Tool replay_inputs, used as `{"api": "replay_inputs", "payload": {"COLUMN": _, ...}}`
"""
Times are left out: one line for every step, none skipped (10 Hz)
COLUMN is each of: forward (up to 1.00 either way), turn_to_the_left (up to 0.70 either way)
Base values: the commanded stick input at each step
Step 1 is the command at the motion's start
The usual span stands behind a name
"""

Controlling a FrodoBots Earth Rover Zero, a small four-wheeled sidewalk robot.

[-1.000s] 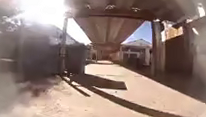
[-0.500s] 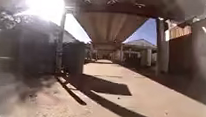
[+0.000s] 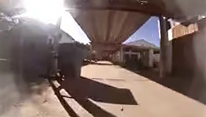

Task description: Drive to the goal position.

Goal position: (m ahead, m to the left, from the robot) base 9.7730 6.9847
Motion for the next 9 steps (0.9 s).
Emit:
{"api": "replay_inputs", "payload": {"forward": 0.70, "turn_to_the_left": 0.00}}
{"api": "replay_inputs", "payload": {"forward": 0.70, "turn_to_the_left": 0.00}}
{"api": "replay_inputs", "payload": {"forward": 0.70, "turn_to_the_left": 0.00}}
{"api": "replay_inputs", "payload": {"forward": 0.70, "turn_to_the_left": 0.00}}
{"api": "replay_inputs", "payload": {"forward": 0.70, "turn_to_the_left": 0.00}}
{"api": "replay_inputs", "payload": {"forward": 0.70, "turn_to_the_left": 0.00}}
{"api": "replay_inputs", "payload": {"forward": 0.70, "turn_to_the_left": 0.00}}
{"api": "replay_inputs", "payload": {"forward": 0.70, "turn_to_the_left": 0.00}}
{"api": "replay_inputs", "payload": {"forward": 0.70, "turn_to_the_left": 0.00}}
